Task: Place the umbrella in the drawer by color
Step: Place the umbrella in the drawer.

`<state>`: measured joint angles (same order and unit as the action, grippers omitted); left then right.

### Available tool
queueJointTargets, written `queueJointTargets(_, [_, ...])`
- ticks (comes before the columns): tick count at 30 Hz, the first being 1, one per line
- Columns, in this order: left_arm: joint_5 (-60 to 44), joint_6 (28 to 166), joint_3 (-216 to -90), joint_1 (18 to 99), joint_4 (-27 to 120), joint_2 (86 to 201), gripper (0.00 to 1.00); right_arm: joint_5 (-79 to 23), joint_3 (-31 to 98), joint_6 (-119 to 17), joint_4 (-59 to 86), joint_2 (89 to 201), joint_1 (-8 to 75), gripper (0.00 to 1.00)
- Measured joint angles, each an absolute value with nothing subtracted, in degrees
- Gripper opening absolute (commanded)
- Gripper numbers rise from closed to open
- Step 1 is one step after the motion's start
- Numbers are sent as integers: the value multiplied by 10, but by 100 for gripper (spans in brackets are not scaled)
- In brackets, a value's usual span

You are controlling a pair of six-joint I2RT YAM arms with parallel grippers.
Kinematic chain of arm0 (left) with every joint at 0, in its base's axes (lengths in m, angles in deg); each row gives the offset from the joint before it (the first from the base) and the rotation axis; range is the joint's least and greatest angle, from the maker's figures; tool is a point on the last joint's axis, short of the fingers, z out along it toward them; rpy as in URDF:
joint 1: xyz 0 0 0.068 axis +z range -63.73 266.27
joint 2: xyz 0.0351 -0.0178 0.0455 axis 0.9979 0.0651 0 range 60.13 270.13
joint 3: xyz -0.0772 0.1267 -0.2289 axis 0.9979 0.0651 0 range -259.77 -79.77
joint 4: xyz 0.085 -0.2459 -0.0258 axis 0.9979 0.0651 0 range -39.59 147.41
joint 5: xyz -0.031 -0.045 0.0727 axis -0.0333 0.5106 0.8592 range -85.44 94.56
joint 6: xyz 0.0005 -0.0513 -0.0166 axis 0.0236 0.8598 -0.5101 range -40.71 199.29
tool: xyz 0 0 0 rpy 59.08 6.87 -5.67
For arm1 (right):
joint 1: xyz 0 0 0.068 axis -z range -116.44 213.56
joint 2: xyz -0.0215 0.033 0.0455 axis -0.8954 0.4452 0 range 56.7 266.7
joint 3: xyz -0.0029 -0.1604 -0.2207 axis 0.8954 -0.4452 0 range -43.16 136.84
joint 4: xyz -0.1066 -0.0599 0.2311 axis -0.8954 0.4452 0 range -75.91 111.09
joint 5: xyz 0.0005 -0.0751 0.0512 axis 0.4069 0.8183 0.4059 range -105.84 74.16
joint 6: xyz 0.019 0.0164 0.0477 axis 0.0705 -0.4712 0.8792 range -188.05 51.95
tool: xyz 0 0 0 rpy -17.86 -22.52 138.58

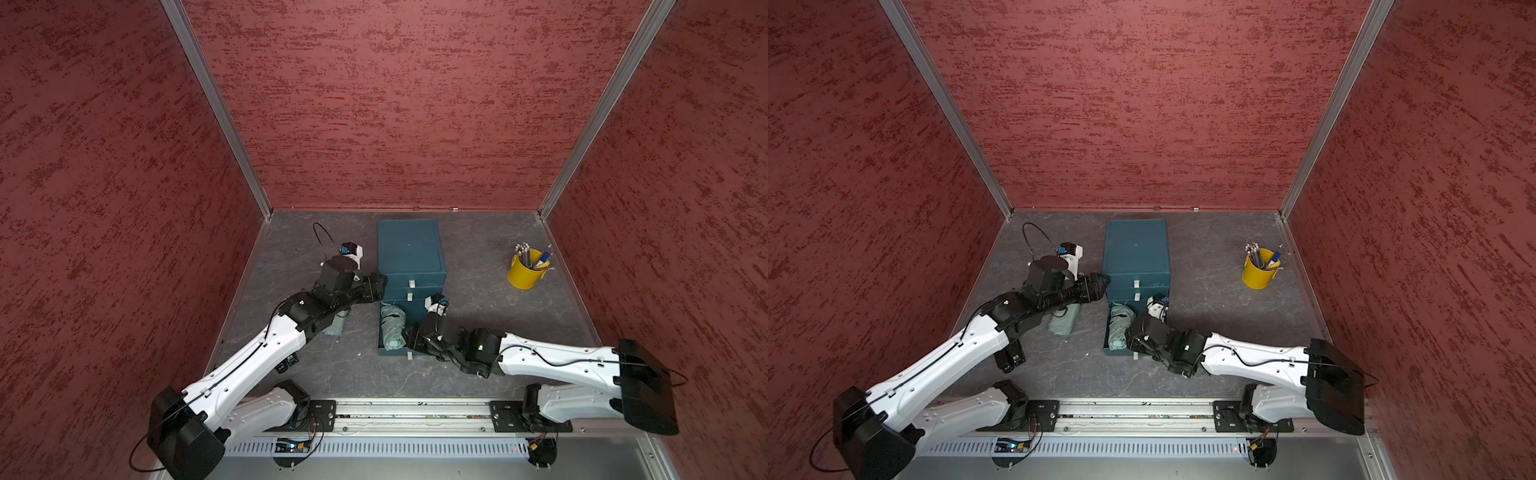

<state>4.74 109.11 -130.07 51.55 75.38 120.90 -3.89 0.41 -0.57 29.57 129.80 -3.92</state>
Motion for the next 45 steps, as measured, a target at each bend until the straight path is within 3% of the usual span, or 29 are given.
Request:
queueJointTargets(4, [47, 1094, -1295, 515, 755, 1209, 79, -31, 4, -27, 310, 1298, -62, 18])
queueJointTargets(18, [46, 1101, -1288, 515, 755, 1208, 79, -25, 48, -84, 302, 1369, -70, 16])
queueJointTargets(28, [44, 1110, -1273, 514, 760, 1191, 79, -21, 56, -89, 290, 1414, -54, 40])
queueJointTargets(36, [87, 1145, -1262, 529, 807, 1145, 87, -22, 13, -108, 276, 1332, -56, 44])
queueJointTargets(45, [87, 1210, -1149, 689, 872, 1081, 88, -22, -2, -166, 257, 1210, -62, 45])
